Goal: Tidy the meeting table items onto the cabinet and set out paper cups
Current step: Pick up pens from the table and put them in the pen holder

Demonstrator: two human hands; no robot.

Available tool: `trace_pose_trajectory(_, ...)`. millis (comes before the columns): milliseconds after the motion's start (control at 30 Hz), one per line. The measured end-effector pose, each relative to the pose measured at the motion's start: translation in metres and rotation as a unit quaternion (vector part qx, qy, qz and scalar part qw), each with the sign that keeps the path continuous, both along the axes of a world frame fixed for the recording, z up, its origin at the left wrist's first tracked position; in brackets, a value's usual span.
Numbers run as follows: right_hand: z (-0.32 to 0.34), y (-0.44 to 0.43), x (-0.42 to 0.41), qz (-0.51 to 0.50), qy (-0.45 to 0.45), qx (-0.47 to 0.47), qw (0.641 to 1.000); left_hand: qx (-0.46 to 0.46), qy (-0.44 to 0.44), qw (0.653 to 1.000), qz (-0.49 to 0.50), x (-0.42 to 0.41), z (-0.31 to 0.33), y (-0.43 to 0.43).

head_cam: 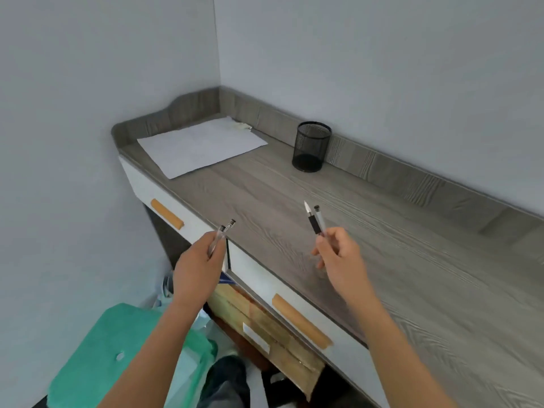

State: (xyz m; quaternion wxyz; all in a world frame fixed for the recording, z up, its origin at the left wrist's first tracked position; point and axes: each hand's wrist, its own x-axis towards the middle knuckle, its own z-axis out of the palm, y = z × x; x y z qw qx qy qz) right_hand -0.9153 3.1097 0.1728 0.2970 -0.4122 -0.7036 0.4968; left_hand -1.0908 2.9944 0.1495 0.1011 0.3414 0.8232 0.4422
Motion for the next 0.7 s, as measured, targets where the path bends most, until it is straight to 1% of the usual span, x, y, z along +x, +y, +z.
trace_pose_trajectory(200, 0.003, 0.058, -0.037, -0.086, -0.027, 0.020, 0.996, 0.044, 0.042, 0.989, -0.133, -0.047, 0.023, 0.105)
trace_pose_trajectory(267, 0.005, 0.075, -0.058, -0.103, -0.036, 0.019, 0.994, 0.068, 0.046, 0.986, -0.145, -0.065, 0.030, 0.130)
trace_pose_trajectory(400, 0.012, 0.107, -0.099, -0.150, -0.027, 0.012, 0.988, 0.104, 0.050, 0.979, -0.169, -0.105, 0.041, 0.173)
trace_pose_trajectory(533, 0.021, 0.141, -0.123, -0.217, -0.035, 0.047, 0.974, 0.108, 0.060, 0.974, -0.191, -0.137, 0.044, 0.210)
trace_pose_trajectory(633, 0.043, 0.163, -0.132, -0.265, -0.011, 0.065, 0.962, 0.108, 0.047, 0.969, -0.218, -0.148, 0.043, 0.233)
trace_pose_trajectory(700, 0.063, 0.177, -0.136, -0.285, 0.030, 0.080, 0.955, 0.112, 0.036, 0.963, -0.243, -0.151, 0.044, 0.248)
